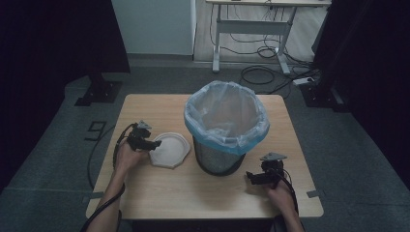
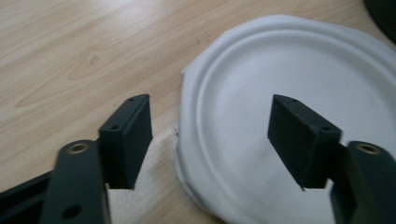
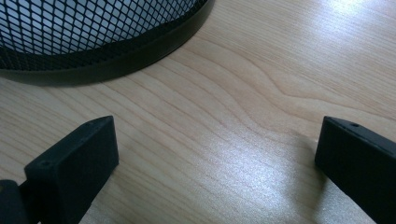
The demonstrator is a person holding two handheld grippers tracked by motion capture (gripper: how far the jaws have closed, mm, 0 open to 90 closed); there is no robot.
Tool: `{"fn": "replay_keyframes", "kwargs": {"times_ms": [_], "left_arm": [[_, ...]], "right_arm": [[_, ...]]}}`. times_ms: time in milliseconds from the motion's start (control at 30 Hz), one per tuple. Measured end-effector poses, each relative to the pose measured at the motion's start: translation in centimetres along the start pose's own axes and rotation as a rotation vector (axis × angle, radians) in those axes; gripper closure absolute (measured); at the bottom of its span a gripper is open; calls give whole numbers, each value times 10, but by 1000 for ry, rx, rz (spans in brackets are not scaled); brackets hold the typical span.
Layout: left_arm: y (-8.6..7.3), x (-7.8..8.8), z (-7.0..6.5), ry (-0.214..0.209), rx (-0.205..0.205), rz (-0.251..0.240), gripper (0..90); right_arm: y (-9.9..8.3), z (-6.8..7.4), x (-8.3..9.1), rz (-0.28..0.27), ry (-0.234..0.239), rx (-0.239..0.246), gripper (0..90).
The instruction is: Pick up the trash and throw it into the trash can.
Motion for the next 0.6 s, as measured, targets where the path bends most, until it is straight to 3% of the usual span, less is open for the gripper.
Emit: {"fn": "replay_keyframes", "kwargs": {"times_ms": [300,367,433,600], "left_arm": [[-1,-17,8,15,1,30,456],[-3,-20,10,10,5,40,492],[-7,-22,12,-22,30,29,534],[-7,-21,11,-33,36,34,670]], "right_arm": [[0,1,0,0,2,1,0],[0,1,0,0,3,2,0],[0,1,0,0,3,2,0],[0,1,0,0,3,2,0]]}}
Point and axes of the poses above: each handheld gripper's, and its own axes: x roughly backward along the jaws, y roughly out of its top, z roughly to its left, the point moved 4 cm from there along -x, roughly forward along the jaws, and after that the axes turned 1 degree about -x, right-handed, at the moved point
